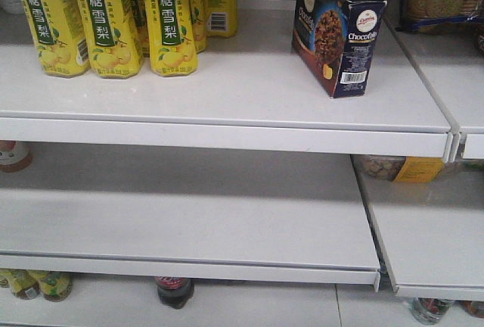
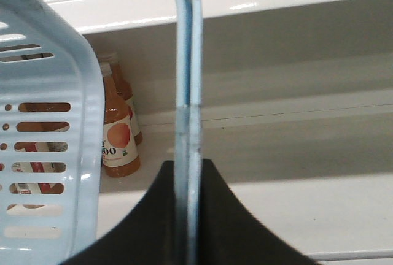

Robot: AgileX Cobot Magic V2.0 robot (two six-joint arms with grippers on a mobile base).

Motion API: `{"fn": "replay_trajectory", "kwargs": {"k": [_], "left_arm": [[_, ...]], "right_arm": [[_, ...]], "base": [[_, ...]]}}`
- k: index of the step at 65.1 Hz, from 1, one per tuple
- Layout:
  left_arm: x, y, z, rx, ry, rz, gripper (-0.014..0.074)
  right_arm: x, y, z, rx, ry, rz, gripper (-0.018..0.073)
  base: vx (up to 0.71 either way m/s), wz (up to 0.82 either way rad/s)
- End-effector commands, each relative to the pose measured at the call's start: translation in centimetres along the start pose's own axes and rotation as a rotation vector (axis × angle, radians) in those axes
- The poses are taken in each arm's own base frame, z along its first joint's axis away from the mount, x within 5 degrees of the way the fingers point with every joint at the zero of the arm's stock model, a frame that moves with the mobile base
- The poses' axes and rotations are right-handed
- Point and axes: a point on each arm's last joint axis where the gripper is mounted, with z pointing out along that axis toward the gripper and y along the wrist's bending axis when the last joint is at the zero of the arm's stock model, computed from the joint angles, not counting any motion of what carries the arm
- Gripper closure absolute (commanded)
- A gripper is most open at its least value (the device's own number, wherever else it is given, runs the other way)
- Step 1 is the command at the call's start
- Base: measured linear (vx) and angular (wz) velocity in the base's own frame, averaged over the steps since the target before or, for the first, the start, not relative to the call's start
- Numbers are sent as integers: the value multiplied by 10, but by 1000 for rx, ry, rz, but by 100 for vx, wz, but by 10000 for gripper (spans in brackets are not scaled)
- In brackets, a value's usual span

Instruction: Left arm holds basket, right arm returns cookies

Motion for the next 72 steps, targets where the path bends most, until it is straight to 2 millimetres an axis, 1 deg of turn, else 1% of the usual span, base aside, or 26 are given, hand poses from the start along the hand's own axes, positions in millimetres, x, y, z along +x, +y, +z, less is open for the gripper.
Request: {"fn": "replay_trajectory", "kwargs": {"k": [1, 13, 72], "left_arm": [[-18, 1, -4, -11, -147, 34, 599], [-15, 1, -3, -10, -122, 34, 599], [-16, 1, -3, -11, -127, 34, 599]], "right_arm": [[-2, 0, 0, -2, -76, -21, 565], [-2, 0, 0, -2, -76, -21, 565], [-2, 0, 0, -2, -76, -21, 565]], "base": [[0, 0], [0, 0], [0, 0]]}}
